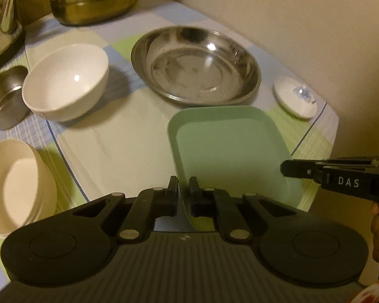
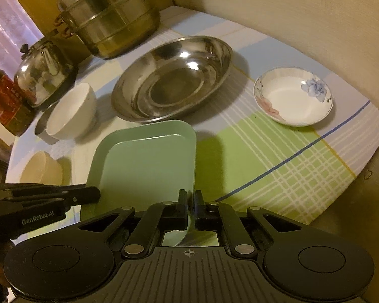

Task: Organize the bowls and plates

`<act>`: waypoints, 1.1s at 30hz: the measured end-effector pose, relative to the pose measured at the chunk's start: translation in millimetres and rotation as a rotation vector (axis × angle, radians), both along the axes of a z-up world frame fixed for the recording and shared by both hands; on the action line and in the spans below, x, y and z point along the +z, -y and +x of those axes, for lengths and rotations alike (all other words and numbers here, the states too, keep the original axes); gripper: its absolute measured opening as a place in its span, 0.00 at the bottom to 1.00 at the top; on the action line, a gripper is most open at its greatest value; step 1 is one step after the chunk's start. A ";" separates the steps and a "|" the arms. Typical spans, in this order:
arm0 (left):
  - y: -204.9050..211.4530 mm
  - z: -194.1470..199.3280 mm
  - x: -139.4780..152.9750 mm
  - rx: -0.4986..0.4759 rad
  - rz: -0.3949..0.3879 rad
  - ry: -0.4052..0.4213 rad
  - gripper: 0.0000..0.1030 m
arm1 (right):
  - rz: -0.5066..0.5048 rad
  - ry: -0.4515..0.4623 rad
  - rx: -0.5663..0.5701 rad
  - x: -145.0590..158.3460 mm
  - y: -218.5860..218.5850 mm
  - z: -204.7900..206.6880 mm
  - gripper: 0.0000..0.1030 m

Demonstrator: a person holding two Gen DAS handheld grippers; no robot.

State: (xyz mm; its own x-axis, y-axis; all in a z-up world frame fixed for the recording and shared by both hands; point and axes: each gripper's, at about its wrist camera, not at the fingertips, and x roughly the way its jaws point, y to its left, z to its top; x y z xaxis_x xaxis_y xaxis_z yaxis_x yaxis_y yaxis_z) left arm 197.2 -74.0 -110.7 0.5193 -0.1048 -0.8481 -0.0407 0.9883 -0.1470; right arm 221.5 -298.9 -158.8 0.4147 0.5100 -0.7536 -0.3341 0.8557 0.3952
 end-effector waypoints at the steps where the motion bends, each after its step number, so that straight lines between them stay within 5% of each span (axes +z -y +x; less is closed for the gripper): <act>1: 0.1 -0.8 3.9 -0.002 0.001 0.009 0.07 | 0.004 0.003 0.001 3.6 0.8 -0.9 0.05; 15: 1.5 33.5 30.8 0.055 0.001 0.103 0.07 | 0.054 0.068 -0.019 29.8 3.9 30.7 0.05; 33: -4.7 115.7 11.2 0.178 0.034 0.112 0.07 | 0.031 0.105 0.021 20.3 -16.8 115.9 0.05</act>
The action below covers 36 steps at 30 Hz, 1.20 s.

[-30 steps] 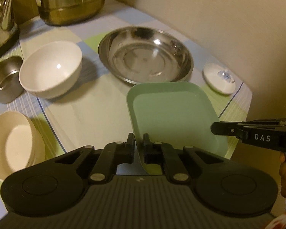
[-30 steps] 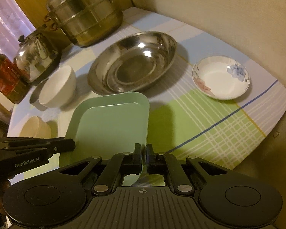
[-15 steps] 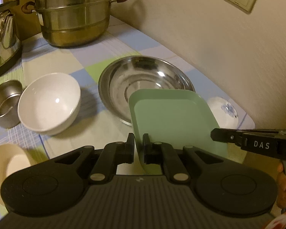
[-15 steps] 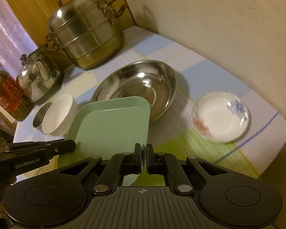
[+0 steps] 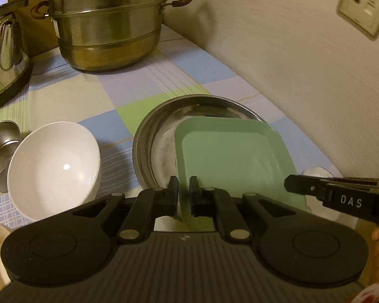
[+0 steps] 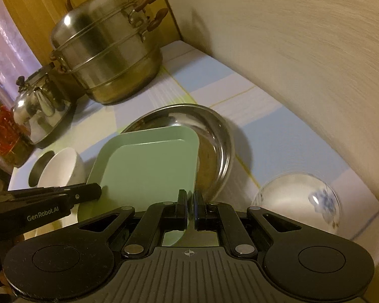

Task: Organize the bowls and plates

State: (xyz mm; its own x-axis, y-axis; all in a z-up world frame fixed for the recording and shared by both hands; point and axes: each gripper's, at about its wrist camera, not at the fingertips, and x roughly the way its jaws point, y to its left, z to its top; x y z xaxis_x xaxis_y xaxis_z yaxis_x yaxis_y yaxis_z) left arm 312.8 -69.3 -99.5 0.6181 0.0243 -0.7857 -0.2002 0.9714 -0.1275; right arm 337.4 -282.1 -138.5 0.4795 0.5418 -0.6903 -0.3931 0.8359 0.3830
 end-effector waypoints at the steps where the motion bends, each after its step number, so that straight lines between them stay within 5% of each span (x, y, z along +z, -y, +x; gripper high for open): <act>1: -0.5 3.6 -1.5 0.005 0.003 -0.003 0.07 | -0.001 -0.004 0.004 -1.7 -1.5 4.6 0.05; 17: -7.6 45.1 -26.5 0.050 0.002 -0.077 0.08 | -0.025 -0.058 0.022 -27.0 -14.1 50.8 0.05; 36: -7.4 51.5 -25.9 0.048 0.026 -0.094 0.14 | -0.038 -0.057 0.015 -30.1 -21.1 57.1 0.06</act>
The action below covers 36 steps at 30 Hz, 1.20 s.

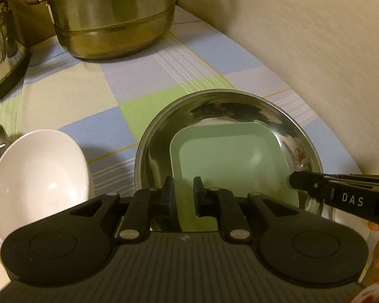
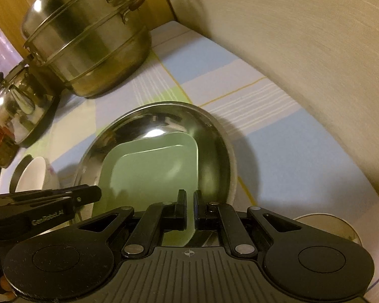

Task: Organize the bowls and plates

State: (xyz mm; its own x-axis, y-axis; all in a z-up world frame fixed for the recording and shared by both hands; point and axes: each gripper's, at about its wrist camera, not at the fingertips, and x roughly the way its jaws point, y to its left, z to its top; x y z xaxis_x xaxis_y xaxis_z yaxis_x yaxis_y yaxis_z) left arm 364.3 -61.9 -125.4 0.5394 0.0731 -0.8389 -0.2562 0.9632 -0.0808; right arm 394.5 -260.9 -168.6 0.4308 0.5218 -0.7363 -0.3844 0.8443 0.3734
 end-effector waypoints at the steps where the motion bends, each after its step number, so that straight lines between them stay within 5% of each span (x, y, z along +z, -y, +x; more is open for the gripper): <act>1: 0.4 -1.0 1.3 -0.002 0.002 0.001 0.14 | 0.002 0.004 0.002 0.8 -0.3 -0.9 0.06; 5: 2.7 -5.9 8.0 -0.009 0.010 0.007 0.15 | 0.015 0.012 -0.003 5.2 2.0 -5.6 0.09; 10: 7.9 -14.4 18.8 -0.020 0.022 0.021 0.22 | 0.033 0.033 -0.007 14.0 5.9 -15.8 0.41; 25: 19.0 -49.6 56.7 -0.050 0.028 0.060 0.32 | 0.076 0.064 -0.056 40.4 26.7 -59.9 0.60; 36: 24.1 -89.0 77.9 -0.088 0.034 0.073 0.32 | 0.095 0.070 -0.086 58.1 40.8 -108.2 0.65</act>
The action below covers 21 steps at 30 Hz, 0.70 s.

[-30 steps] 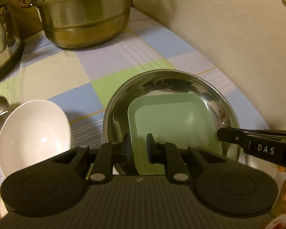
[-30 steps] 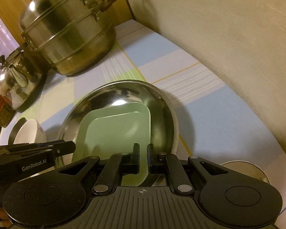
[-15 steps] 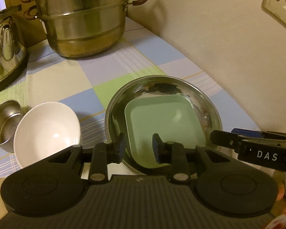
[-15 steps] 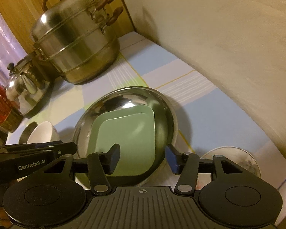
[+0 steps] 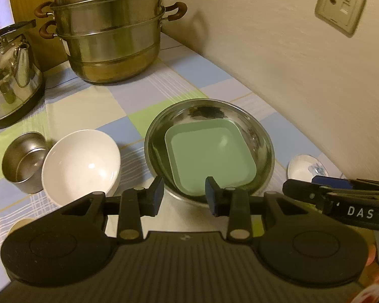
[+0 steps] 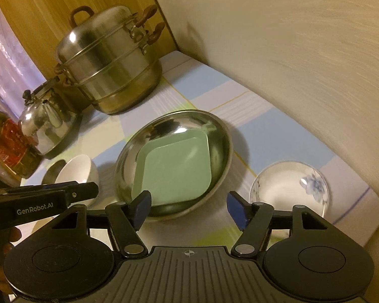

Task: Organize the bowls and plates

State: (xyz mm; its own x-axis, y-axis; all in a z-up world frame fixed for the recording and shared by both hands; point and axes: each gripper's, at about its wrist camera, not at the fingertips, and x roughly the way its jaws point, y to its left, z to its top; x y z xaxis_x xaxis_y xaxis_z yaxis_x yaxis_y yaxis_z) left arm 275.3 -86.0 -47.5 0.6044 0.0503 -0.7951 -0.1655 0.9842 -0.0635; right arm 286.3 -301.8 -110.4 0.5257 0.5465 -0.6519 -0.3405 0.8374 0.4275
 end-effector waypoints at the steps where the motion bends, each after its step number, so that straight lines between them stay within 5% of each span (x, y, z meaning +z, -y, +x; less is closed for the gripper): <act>1: 0.1 -3.9 1.3 -0.002 0.000 0.002 0.32 | 0.001 0.001 -0.002 2.0 0.5 -4.0 0.65; 21: -8.1 -92.4 2.8 -0.066 -0.011 -0.050 0.32 | -0.012 -0.027 -0.044 8.5 8.2 -92.4 0.65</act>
